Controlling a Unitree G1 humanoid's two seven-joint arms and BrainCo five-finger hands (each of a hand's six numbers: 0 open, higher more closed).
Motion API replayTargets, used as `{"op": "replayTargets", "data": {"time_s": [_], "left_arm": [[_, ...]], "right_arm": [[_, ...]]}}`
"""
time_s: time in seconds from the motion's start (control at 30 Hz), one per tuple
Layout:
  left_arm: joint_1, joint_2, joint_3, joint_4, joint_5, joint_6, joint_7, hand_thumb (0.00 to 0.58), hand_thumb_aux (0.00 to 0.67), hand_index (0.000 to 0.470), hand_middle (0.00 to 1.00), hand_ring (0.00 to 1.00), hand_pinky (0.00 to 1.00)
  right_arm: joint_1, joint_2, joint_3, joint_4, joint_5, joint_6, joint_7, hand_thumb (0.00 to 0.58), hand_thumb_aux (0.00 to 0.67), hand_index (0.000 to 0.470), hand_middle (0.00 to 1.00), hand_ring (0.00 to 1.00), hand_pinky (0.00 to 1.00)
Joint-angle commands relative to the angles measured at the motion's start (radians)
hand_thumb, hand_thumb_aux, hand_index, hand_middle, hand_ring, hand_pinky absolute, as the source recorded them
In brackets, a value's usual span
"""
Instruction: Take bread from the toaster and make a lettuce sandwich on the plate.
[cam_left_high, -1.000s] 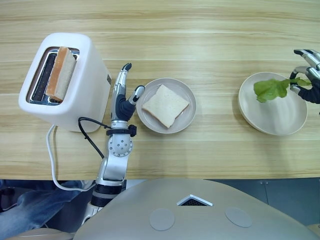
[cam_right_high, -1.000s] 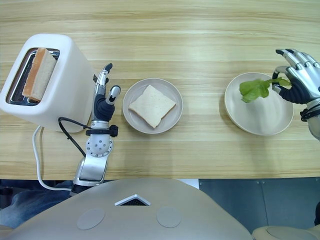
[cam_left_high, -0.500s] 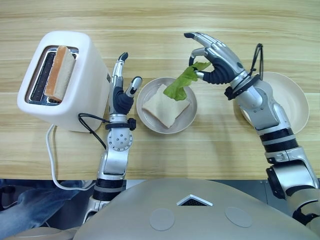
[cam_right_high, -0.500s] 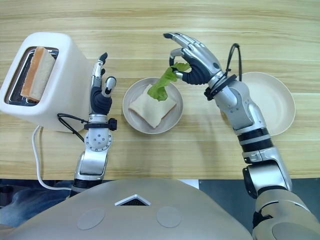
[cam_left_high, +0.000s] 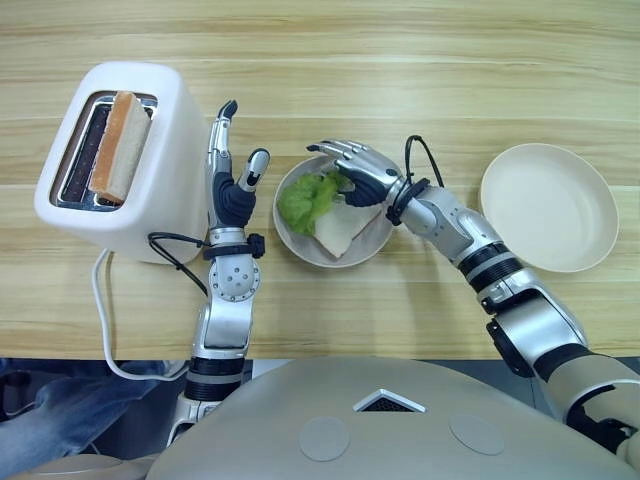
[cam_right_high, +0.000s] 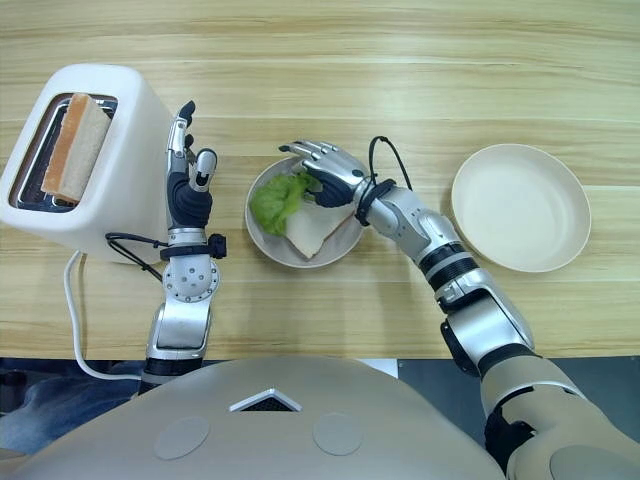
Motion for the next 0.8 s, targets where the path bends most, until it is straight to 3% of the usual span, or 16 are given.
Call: {"op": "replayTargets", "data": {"time_s": [0.03, 0.1, 0.13, 0.17, 0.2, 0.23, 0.63, 0.8], "left_arm": [[-0.005, 0.006, 0.008, 0.022, -0.007, 0.0, -0.008, 0.0, 0.0, 0.0, 0.0, 0.0, 0.0], [-0.008, 0.009, 0.012, 0.026, -0.01, -0.002, -0.011, 0.0, 0.0, 0.0, 0.0, 0.0, 0.0], [-0.008, 0.01, 0.014, 0.026, -0.012, -0.004, -0.012, 0.0, 0.0, 0.0, 0.0, 0.0, 0.0], [-0.008, 0.012, 0.016, 0.027, -0.013, -0.004, -0.014, 0.0, 0.0, 0.0, 0.0, 0.0, 0.0], [-0.008, 0.013, 0.017, 0.027, -0.014, -0.005, -0.015, 0.0, 0.0, 0.0, 0.0, 0.0, 0.0], [-0.008, 0.013, 0.018, 0.027, -0.015, -0.006, -0.016, 0.0, 0.0, 0.0, 0.0, 0.0, 0.0], [-0.013, 0.019, 0.023, 0.012, -0.016, -0.006, -0.036, 0.0, 0.0, 0.0, 0.0, 0.0, 0.0], [-0.013, 0.026, -0.011, -0.118, 0.014, 0.001, -0.084, 0.0, 0.0, 0.0, 0.0, 0.0, 0.0]], "right_arm": [[0.072, -0.114, -0.02, -0.134, -0.027, 0.001, 0.034, 0.58, 0.67, 0.47, 0.0, 0.0, 0.0], [0.096, -0.147, -0.051, -0.212, -0.015, 0.015, 0.045, 0.58, 0.67, 0.47, 0.0, 0.0, 0.0], [0.107, -0.16, -0.069, -0.243, -0.012, 0.025, 0.045, 0.576, 0.617, 0.433, 0.0, 0.0, 0.0], [0.117, -0.168, -0.085, -0.269, -0.006, 0.033, 0.045, 0.464, 0.37, 0.26, 0.0, 0.0, 0.0], [0.126, -0.171, -0.101, -0.291, 0.0, 0.04, 0.043, 0.441, 0.342, 0.24, 0.0, 0.0, 0.0], [0.134, -0.172, -0.112, -0.31, 0.001, 0.047, 0.042, 0.0, 0.0, 0.0, 0.0, 0.0, 0.0], [0.262, -0.28, -0.24, -0.553, 0.058, 0.071, 0.136, 0.0, 0.0, 0.0, 0.0, 0.0, 0.0], [0.287, -0.21, -0.274, -0.524, 0.118, 0.152, 0.138, 0.0, 0.0, 0.0, 0.0, 0.0, 0.0]]}}
